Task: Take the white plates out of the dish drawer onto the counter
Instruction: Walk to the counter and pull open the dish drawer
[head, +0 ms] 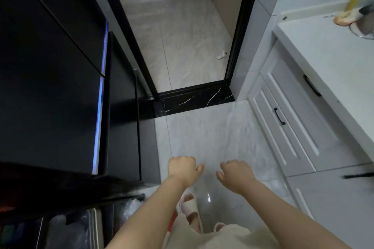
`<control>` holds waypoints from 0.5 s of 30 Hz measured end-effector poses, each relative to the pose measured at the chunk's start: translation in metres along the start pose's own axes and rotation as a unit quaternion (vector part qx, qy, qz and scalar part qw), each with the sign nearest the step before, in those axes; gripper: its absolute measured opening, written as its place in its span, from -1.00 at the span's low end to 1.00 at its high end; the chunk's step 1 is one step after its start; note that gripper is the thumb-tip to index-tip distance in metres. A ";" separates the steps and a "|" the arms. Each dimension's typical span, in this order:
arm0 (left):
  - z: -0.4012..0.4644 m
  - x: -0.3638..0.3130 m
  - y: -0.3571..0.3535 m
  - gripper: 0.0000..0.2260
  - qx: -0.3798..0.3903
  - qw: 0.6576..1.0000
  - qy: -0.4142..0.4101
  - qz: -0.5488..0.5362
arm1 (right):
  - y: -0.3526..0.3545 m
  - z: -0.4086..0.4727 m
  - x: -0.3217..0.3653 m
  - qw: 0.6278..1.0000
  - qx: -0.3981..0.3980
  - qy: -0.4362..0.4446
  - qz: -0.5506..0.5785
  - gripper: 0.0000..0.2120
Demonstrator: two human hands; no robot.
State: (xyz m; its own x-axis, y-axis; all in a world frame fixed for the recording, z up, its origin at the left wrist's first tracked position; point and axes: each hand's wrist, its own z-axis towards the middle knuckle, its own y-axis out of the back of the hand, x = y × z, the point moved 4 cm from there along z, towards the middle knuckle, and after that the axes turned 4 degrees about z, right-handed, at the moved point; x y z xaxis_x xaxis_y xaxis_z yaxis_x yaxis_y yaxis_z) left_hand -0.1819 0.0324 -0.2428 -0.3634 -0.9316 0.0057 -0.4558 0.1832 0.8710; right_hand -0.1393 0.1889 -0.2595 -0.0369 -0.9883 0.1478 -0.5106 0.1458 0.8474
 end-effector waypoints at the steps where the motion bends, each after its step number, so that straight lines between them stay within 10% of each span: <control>1: 0.008 0.006 0.005 -0.57 0.000 1.000 -0.003 0.003 | 0.005 0.009 0.003 1.000 0.002 0.000 -0.002 -0.61; 15: 0.117 0.027 0.064 -0.59 0.008 0.999 -0.026 0.020 | 0.076 0.110 -0.019 0.999 -0.013 -0.036 0.017 -0.59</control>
State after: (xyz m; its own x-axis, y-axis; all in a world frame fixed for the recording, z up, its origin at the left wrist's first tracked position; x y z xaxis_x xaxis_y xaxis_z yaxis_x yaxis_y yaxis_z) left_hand -0.3166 0.0557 -0.2443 -0.4234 -0.9058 0.0134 -0.4531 0.2245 0.8627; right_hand -0.2715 0.2139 -0.2543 -0.1157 -0.9834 0.1401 -0.4849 0.1790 0.8560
